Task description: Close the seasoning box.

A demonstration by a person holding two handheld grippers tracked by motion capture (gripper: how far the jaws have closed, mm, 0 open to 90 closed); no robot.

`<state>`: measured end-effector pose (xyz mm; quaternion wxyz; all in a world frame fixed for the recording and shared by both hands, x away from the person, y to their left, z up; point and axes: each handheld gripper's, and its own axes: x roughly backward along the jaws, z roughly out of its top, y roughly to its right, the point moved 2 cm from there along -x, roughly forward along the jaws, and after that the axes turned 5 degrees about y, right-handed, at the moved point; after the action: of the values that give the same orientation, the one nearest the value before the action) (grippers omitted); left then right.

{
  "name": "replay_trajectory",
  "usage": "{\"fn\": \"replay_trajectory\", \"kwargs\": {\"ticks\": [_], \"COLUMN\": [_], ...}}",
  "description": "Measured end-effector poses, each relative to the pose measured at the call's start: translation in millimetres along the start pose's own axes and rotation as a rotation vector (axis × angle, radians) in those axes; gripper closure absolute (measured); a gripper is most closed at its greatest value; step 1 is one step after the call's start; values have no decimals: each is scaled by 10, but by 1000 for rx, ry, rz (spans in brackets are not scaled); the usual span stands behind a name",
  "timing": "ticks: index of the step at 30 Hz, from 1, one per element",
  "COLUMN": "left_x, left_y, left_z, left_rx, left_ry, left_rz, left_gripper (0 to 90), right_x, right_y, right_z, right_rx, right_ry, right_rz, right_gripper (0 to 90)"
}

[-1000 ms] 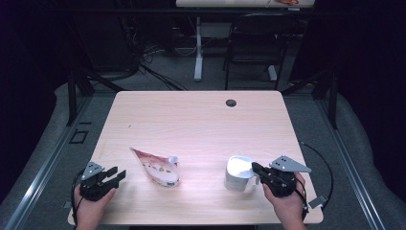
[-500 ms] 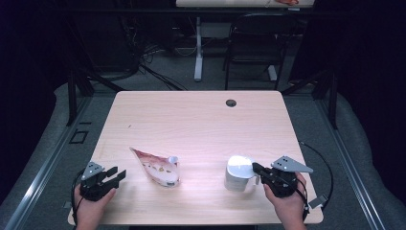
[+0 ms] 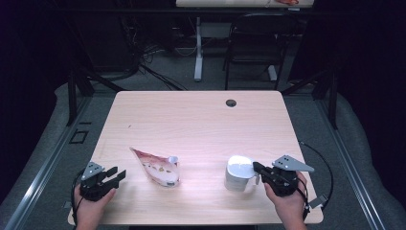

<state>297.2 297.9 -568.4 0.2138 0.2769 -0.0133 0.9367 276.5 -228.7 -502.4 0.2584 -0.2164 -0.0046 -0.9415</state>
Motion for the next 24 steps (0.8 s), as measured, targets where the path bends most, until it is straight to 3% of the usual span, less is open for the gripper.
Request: {"fn": "replay_trajectory", "kwargs": {"ticks": [24], "left_x": [-1], "left_y": [1], "left_z": [1], "left_rx": [-2], "left_ry": [1], "left_rz": [-1], "left_gripper": [581], "right_x": [15], "right_y": [64], "right_z": [-20], "right_rx": [-50], "right_ry": [1], "right_rz": [14], "right_gripper": [900]}}
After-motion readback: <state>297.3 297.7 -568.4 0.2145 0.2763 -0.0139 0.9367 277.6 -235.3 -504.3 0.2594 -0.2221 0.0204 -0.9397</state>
